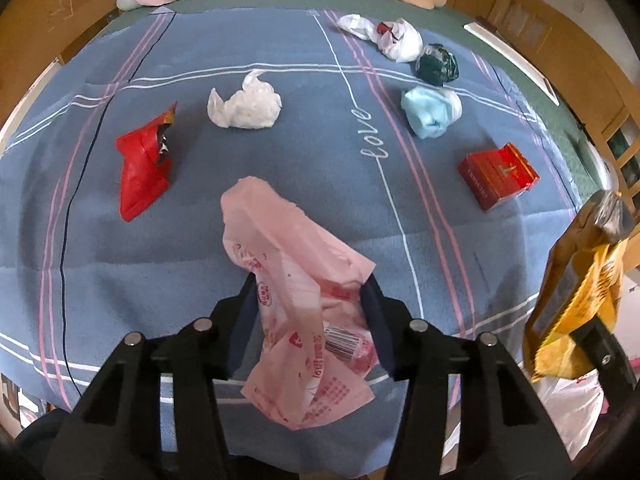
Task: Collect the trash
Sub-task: 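Carry the pink bag and yellow chip bag over the trash bag and release both, then grasp the red snack packet on the sheet with the left tool, then grasp the white tissue with the right tool while the left tool holds the red packet, then carry the red packet and white tissue over the trash bag and release both, then move both tools back over the bed and grasp the white plastic wrapper with the right tool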
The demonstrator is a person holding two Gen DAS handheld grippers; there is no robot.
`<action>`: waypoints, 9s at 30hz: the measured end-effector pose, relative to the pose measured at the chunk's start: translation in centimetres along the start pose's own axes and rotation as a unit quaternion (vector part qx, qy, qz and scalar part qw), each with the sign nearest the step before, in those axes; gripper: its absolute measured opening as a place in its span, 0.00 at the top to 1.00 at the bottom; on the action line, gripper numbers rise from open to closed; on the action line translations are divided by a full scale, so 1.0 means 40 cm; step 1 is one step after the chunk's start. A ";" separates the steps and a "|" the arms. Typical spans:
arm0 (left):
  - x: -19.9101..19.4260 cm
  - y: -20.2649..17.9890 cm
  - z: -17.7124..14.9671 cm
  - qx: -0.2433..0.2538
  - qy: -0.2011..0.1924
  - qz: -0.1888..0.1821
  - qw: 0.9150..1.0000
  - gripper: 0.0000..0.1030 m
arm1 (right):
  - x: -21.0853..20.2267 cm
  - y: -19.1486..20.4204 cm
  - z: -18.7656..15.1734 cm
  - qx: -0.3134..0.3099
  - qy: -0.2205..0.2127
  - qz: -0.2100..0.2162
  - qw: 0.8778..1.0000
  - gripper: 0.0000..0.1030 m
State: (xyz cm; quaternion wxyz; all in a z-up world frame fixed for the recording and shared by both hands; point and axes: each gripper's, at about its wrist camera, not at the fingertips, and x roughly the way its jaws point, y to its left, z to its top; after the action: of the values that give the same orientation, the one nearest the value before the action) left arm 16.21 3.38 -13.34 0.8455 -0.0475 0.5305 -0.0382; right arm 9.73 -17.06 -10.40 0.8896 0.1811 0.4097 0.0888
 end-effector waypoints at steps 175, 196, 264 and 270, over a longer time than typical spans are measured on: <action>-0.012 0.045 0.019 -0.021 -0.020 -0.014 0.999 0.71 | 0.113 0.016 0.029 -0.061 0.081 -0.046 0.994 0.80; -0.189 -0.100 -0.134 0.066 -0.109 -0.209 0.970 0.71 | -0.239 -0.098 -0.166 -0.130 0.111 -0.060 0.983 0.67; -0.088 0.121 0.000 -0.167 -0.065 -0.038 0.983 0.06 | 0.256 0.006 0.326 0.010 0.047 -0.035 0.998 0.31; -0.053 0.160 0.008 -0.216 -0.040 -0.079 0.972 0.06 | 0.454 0.065 0.395 0.000 0.084 -0.077 0.994 0.31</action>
State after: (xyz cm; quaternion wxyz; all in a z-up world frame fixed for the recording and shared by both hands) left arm 15.66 10.00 -12.08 0.8300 -0.2717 0.4869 0.0126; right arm 33.52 -13.07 -12.55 0.8561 0.1414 0.4958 0.0352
